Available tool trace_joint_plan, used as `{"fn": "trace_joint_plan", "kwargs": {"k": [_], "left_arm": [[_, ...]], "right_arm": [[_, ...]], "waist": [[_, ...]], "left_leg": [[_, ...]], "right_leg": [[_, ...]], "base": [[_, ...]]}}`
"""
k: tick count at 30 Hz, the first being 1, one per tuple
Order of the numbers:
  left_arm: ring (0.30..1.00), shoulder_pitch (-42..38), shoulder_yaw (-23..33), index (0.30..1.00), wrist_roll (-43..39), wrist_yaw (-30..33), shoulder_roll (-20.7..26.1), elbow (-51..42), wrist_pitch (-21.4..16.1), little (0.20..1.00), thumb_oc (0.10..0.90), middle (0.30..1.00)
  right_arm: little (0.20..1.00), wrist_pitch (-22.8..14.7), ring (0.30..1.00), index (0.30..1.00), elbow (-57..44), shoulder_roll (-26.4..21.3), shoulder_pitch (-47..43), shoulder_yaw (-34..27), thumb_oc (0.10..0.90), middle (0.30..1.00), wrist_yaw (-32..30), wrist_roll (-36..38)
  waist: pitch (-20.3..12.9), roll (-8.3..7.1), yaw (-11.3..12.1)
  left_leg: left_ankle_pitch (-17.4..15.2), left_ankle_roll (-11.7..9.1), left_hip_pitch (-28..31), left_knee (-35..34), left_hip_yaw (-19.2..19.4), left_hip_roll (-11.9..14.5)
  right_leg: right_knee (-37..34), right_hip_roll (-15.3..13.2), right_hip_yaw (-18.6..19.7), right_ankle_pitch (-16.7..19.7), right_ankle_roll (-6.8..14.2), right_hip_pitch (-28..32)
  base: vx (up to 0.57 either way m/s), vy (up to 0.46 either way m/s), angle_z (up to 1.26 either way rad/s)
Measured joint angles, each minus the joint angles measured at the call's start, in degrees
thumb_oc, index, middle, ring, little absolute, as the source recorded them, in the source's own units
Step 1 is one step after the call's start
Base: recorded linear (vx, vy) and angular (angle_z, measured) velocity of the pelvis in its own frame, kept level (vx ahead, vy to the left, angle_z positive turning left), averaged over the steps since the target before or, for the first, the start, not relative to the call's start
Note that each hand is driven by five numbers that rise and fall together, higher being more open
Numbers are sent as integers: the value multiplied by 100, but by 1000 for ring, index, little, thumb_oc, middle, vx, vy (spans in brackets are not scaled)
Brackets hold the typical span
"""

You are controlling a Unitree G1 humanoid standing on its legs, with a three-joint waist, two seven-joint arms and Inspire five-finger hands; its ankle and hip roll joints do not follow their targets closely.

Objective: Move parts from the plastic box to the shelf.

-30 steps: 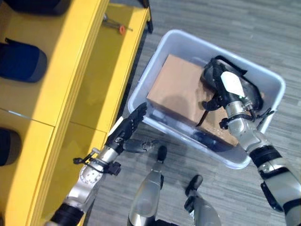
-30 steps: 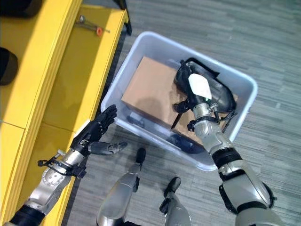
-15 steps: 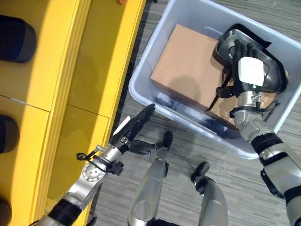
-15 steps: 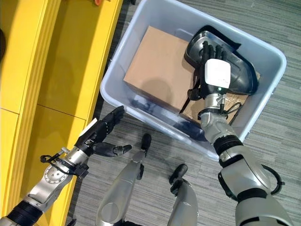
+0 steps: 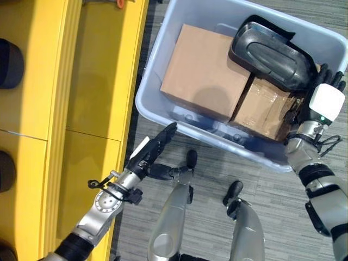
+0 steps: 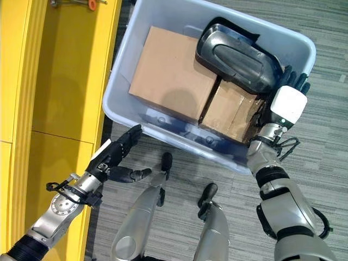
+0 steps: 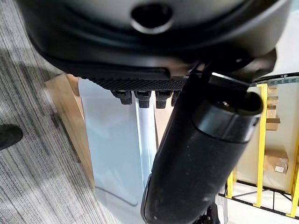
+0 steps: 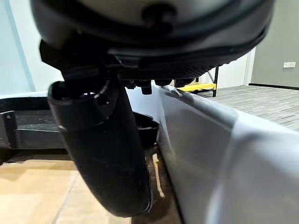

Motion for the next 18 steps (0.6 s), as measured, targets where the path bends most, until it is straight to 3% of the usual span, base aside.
{"fn": "trace_joint_plan", "kwargs": {"k": [12, 18], "left_arm": [[1000, 19, -5, 1000, -8, 6, -2, 0, 23, 1000, 900, 1000], [1000, 57, 2, 1000, -4, 20, -8, 2, 22, 1000, 900, 1000]], "right_arm": [[1000, -267, 1000, 1000, 5, -216, -385, 386, 900, 1000, 106, -353], [1000, -265, 1000, 1000, -444, -217, -380, 454, 900, 1000, -364, -814]], "waist": [[-2, 80, -25], [-1, 100, -18]], "left_leg": [[54, -73, -49, -135, 59, 7], [68, -50, -50, -138, 67, 4]], "right_leg": [[142, -10, 69, -9, -50, -221], [132, -12, 72, -37, -54, -221]], "base": [[4, 7, -3], [19, 16, 0]]}}
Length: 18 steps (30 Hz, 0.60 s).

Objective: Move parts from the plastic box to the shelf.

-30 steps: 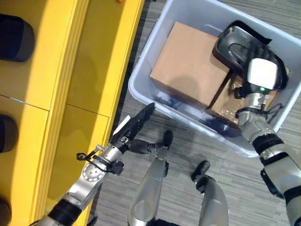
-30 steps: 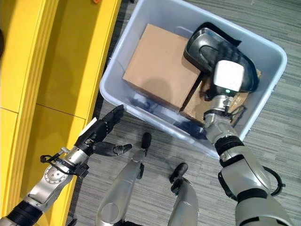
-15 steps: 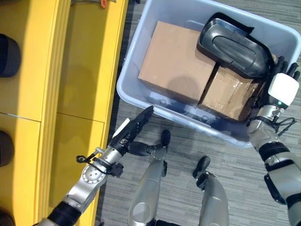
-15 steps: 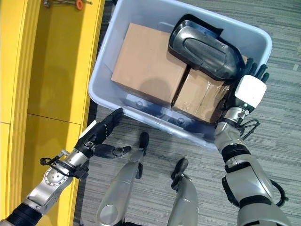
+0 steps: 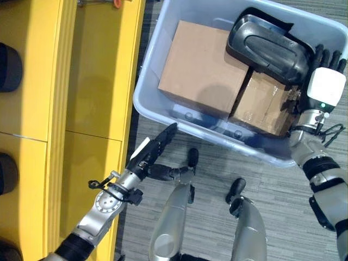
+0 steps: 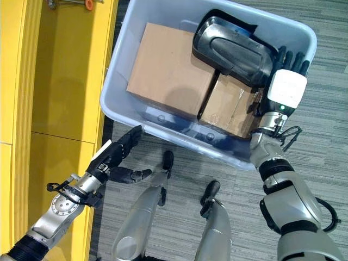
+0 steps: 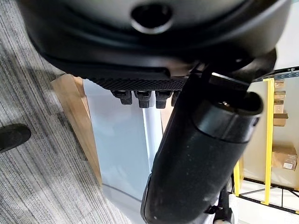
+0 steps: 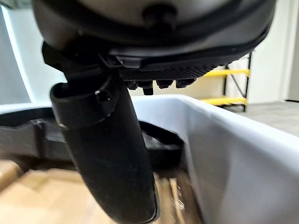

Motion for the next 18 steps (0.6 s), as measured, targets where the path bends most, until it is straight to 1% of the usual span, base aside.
{"fn": "trace_joint_plan", "kwargs": {"k": [4, 8, 11, 16, 18], "left_arm": [[1000, -2, 1, 1000, 0, 4, 0, 1, -2, 1000, 900, 1000], [1000, 1, 1, 1000, -1, -7, -4, 1, -2, 1000, 900, 1000], [1000, 1, 0, 1000, -1, -22, -12, 2, -2, 1000, 900, 1000], [1000, -3, -9, 1000, 0, -25, -12, 32, -3, 1000, 900, 1000], [1000, -20, -14, 1000, -1, -26, -13, 37, -3, 1000, 900, 1000]], "right_arm": [[1000, -92, 1000, 1000, -298, -16, 7, -2, 900, 1000, -292, -361], [1000, -206, 1000, 1000, -690, -90, 58, 49, 900, 1000, -346, -667], [1000, -228, 1000, 1000, -642, -90, 80, 218, 900, 1000, -379, -760], [1000, -251, 1000, 1000, -578, -88, 60, 252, 900, 1000, -400, -760], [1000, -299, 1000, 1000, -371, -81, 4, 296, 900, 1000, -381, -772]], "waist": [[0, 0, 3], [0, 0, 3], [0, 1, 16], [-2, 4, 37], [-2, 4, 48]], "left_leg": [[0, 0, 0, 5, -1, 1], [0, -1, 1, 13, -4, 2], [-10, -13, -4, 23, -13, 4], [9, -28, -120, 36, -24, 7], [14, -23, -154, 45, -32, 7]], "right_leg": [[37, 0, -2, -15, 2, 3], [59, -1, -4, -26, 7, -1], [83, -7, -9, -51, -6, -23], [200, -18, -4, -75, -37, -186], [214, -20, -6, -76, -40, -217]], "base": [[0, 0, 0], [0, 0, 0], [0, 0, 0], [0, 0, 0], [0, 0, 0]]}}
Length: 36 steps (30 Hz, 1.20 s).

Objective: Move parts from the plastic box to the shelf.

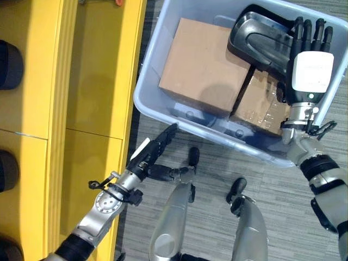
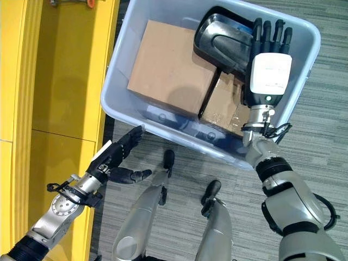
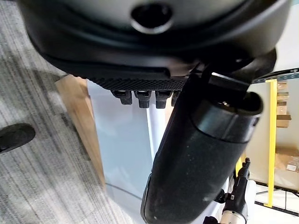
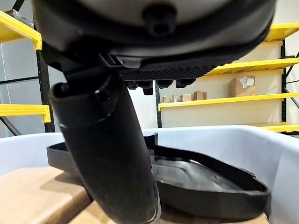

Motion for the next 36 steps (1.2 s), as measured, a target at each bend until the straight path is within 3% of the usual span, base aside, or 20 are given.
{"fn": "trace_joint_plan", "kwargs": {"k": [11, 26, 36], "left_arm": [[1000, -21, -3, 1000, 2, 4, 2, 36, -1, 1000, 900, 1000], [1000, -59, -62, 1000, 1, 3, 2, 37, 0, 1000, 900, 1000], [1000, -93, -110, 1000, 2, 14, 5, 44, 2, 1000, 900, 1000]], "right_arm": [[1000, -127, 1000, 1000, 386, 121, -125, 279, 900, 1000, 188, 144], [1000, 110, 1000, 1000, 869, 129, -870, 488, 900, 1000, 359, 724], [1000, 231, 1000, 1000, 1048, 126, -1414, 490, 900, 1000, 929, 1256]], "waist": [[-2, 8, 110], [-18, 97, 228], [-37, 128, 241]], "left_leg": [[19, -19, -144, 5, -72, -3], [79, -130, -453, 55, -204, 23], [71, -121, -757, 215, -215, 71]], "right_leg": [[26, -6, -65, -15, -20, -110], [290, -24, -161, -104, -110, -459], [502, -9, -155, -154, -174, -789]], "base": [[1, 0, 2], [3, -2, 2], [0, 0, 0]]}}
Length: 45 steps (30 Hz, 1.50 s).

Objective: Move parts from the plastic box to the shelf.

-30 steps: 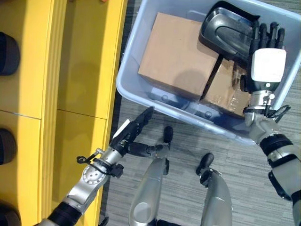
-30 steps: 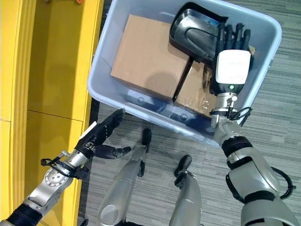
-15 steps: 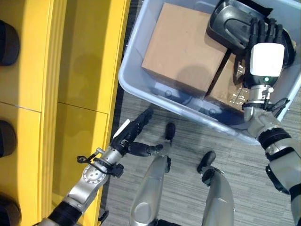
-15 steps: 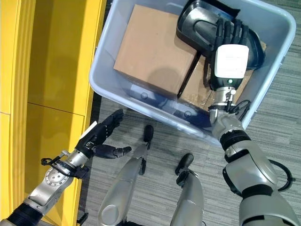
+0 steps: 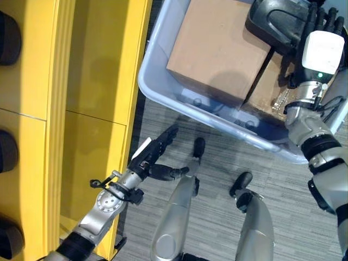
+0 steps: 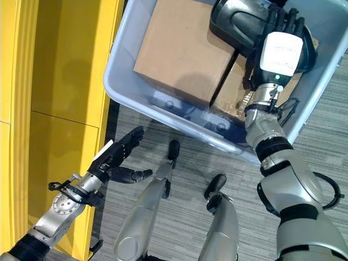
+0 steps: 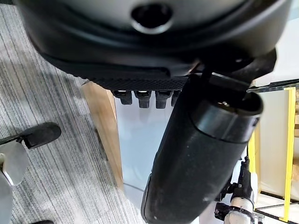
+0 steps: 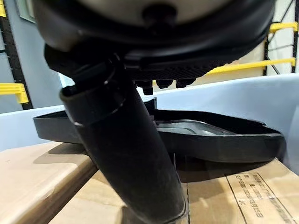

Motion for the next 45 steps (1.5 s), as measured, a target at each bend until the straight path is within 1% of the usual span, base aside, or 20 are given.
{"fn": "trace_joint_plan", "kwargs": {"k": [1, 2, 3, 4, 5, 6, 7, 9, 11, 12, 14, 19, 21, 27, 33, 36, 38, 40, 42, 45], "left_arm": [[1000, 0, -5, 1000, 0, 0, 0, 0, 0, 1000, 900, 1000], [1000, 0, -9, 1000, 0, 0, 0, -1, 1, 1000, 900, 1000], [1000, 0, -9, 1000, -1, -1, 5, -1, 1, 1000, 900, 1000], [1000, 1, -9, 1000, -2, -1, 7, 0, 2, 1000, 900, 1000], [1000, 1, -12, 1000, -2, -3, 7, 0, 6, 1000, 900, 1000], [1000, -1, -19, 1000, -2, -7, 7, -2, 6, 1000, 900, 1000], [1000, -6, -20, 1000, -1, -7, 6, -2, 6, 1000, 900, 1000], [1000, -18, -32, 1000, -2, -4, 7, -2, 6, 1000, 900, 1000], [1000, -47, -56, 1000, -2, -17, 6, -3, 7, 1000, 900, 1000], [1000, -101, -123, 1000, -2, -15, 7, -5, 12, 1000, 900, 1000], [1000, -100, -137, 1000, -3, -17, 8, -5, 13, 1000, 900, 1000], [1000, -136, -160, 1000, -4, -17, 8, -11, 14, 1000, 900, 1000], [1000, -157, -160, 1000, -3, -15, 9, -11, 14, 1000, 900, 1000], [1000, -175, -160, 1000, -6, -19, 15, -14, 13, 1000, 900, 1000], [1000, -172, -161, 1000, -5, -29, 21, -14, 13, 1000, 900, 1000], [1000, -172, -162, 1000, -8, -27, 31, -30, 10, 1000, 900, 1000], [1000, -173, -162, 1000, -9, -41, 31, -31, 7, 1000, 900, 1000], [1000, -168, -162, 1000, -12, -75, 32, -27, 5, 1000, 900, 1000], [1000, -151, -158, 1000, -219, -130, 49, -78, -8, 1000, 900, 1000], [1000, -48, -134, 1000, -221, -169, 339, -240, -5, 1000, 900, 1000]], "right_arm": [[956, -3, 956, 956, 11, -1, -45, 1, 869, 956, 46, 47], [800, 1, 800, 800, 23, -1, -68, 4, 757, 800, 83, 109], [690, 8, 690, 690, 58, -7, -164, 2, 678, 690, 246, 247], [676, 8, 676, 676, 57, -15, -218, -3, 669, 676, 376, 313], [564, 8, 564, 564, 60, -22, -264, -2, 588, 564, 536, 344], [352, 18, 352, 352, 71, -40, -317, 28, 437, 352, 878, 404], [300, 22, 300, 300, 73, -60, -327, 78, 400, 300, 1006, 453], [300, 26, 300, 300, 133, -76, -327, 139, 400, 300, 1110, 574], [300, -5, 300, 300, 174, -165, -427, 126, 400, 300, 1061, 564], [300, 24, 300, 300, 255, -286, -682, 113, 400, 300, 1213, 549], [300, 78, 300, 300, 288, -360, -864, 119, 400, 300, 1365, 537], [300, 108, 300, 300, 274, -437, -916, 110, 400, 300, 1468, 533], [300, 103, 300, 300, 275, -440, -915, 133, 400, 300, 1497, 319], [300, 154, 300, 300, 289, -443, -898, 152, 400, 300, 1676, 135], [300, 210, 300, 300, 305, -421, -730, 102, 400, 300, 1683, -15], [300, 170, 300, 300, 337, -323, -557, 103, 400, 300, 1533, -97], [300, 131, 300, 300, 272, -250, -394, 110, 400, 300, 1207, -187], [300, 127, 300, 300, 171, -244, -194, 110, 400, 300, 1003, -237], [300, 110, 300, 300, 173, -148, 123, 130, 400, 300, 773, -320], [300, 44, 300, 300, 1, -208, 316, 164, 400, 300, 744, -345]], "waist": [[0, 1, 0], [-1, 2, 0], [-5, 7, 0], [-5, 8, -2], [-6, 9, -3], [-10, 15, -10], [-12, 19, -12], [-17, 26, -12], [-51, 79, -8], [-126, 196, 15], [-163, 251, 68], [-166, 255, 55], [-166, 255, 48], [-166, 255, 49], [-166, 255, 58], [-166, 254, 27], [-166, 254, -19], [-166, 254, -23], [-165, 252, -24], [-157, 240, -107]], "left_leg": [[1, -1, -14, 3, -4, 1], [1, -3, -23, 2, -9, 3], [1, -3, -47, 2, -18, 9], [1, -3, -60, 0, -17, 11], [1, -3, -66, 0, -13, 11], [1, -3, -66, 7, -15, 13], [1, -3, -66, 8, -16, 16], [1, -4, -71, 5, -30, 19], [1, -4, -123, 5, -37, 19], [6, -10, -223, 11, -62, 17], [28, -35, -247, 19, -81, 15], [63, -80, -235, 91, -153, 17], [94, -39, -218, 91, -153, 21], [94, -39, -151, 90, -150, 24], [112, -14, -33, 79, -144, 20], [101, -17, 76, 61, -141, 20], [90, -41, 94, 27, -133, 32], [122, -2, 192, -39, -91, 46], [129, 30, 465, -185, 6, 12], [153, 108, 783, -225, 28, 9]], "right_leg": [[13, 0, -1, -8, 11, -18], [19, 1, -1, -11, 11, -32], [20, -5, -2, -11, 8, -84], [27, -2, -5, -10, 8, -84], [33, -3, -5, -9, 7, -97], [34, -6, -9, -5, 7, -97], [34, -6, -13, -4, 5, -99], [37, -5, -20, -3, 4, -108], [43, -5, -30, -2, 2, -154], [45, -5, -59, 26, -8, -223], [50, -6, -68, 43, -24, -246], [56, -10, -163, 42, -41, -149], [51, -4, -164, 42, -42, -128], [37, -2, -164, 48, -46, -56], [14, -4, -168, 64, -46, 71], [-26, 4, -161, 68, -41, 180], [-90, 29, -144, 127, -33, 193], [-180, 50, -115, 186, -14, 283], [-311, 51, -7, 248, 55, 486], [-503, 62, -17, 312, 106, 873]], "base": [[0, 0, 0], [0, 0, 0], [0, 0, 0], [0, -4, -5], [3, -6, -7], [1, -17, -6], [-1, -18, -4], [0, 0, 0], [-5, -12, 4], [-9, -17, 8], [-4, -8, 3], [-12, -22, 5], [-12, -16, 1], [-5, -3, 0], [-5, -3, 0], [-22, -5, -2], [-46, -1, -7], [-32, 1, -11], [-33, -8, -13], [-11, -3, -1]]}}
